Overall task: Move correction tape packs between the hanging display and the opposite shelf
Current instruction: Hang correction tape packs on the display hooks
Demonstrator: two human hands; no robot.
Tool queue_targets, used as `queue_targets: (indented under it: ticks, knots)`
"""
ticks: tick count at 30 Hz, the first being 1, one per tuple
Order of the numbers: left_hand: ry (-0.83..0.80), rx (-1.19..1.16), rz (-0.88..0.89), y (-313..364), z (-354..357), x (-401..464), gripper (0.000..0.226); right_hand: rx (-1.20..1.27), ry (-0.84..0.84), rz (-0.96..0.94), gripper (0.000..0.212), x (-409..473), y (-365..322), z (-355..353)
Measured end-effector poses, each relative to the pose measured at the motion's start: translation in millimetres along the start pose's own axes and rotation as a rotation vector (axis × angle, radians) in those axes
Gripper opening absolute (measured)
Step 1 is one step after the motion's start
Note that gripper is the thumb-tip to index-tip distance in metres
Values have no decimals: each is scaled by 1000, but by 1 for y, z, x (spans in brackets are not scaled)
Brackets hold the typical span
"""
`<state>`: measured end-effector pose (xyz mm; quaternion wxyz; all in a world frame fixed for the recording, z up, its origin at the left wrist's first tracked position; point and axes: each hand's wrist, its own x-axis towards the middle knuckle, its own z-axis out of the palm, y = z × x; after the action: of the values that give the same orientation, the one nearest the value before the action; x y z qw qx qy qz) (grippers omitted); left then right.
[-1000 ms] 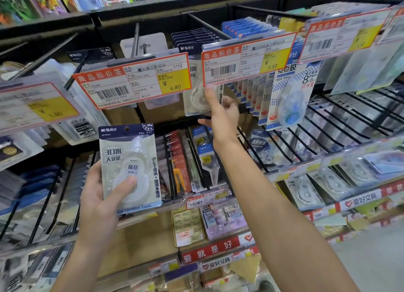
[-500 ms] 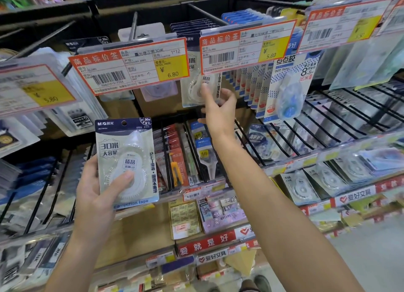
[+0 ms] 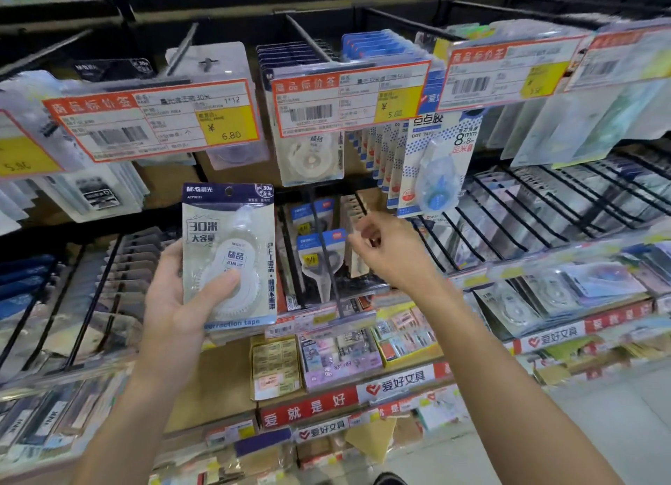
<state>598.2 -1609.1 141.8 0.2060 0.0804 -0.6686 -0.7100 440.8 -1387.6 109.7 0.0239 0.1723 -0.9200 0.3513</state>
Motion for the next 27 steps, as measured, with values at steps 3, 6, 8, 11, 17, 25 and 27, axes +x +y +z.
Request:
queue_targets:
  ticks: [3, 6, 8, 11, 17, 25, 27]
  knots:
    - [-11, -10, 13, 3, 19, 1, 47, -139, 21, -99, 25, -3, 19, -7]
    - [-27, 7, 26, 5, 34, 0, 52, -245, 75, -154, 26, -3, 34, -15]
    - [-16, 11, 30, 7, 42, -1, 54, -273, 60, -153, 27, -4, 43, -21]
    - [-1, 21, 45, 8, 51, -4, 53, -289, -6, -139, 31, -5, 50, -31]
    - [49, 53, 98, 7, 58, -9, 59, -375, -174, -151, 49, -5, 52, -30]
    - [53, 48, 134, 19, 67, -6, 54, -325, -117, -166, 45, -8, 53, -30]
    - [54, 57, 153, 21, 74, -7, 52, -297, -118, -163, 44, -9, 54, -30]
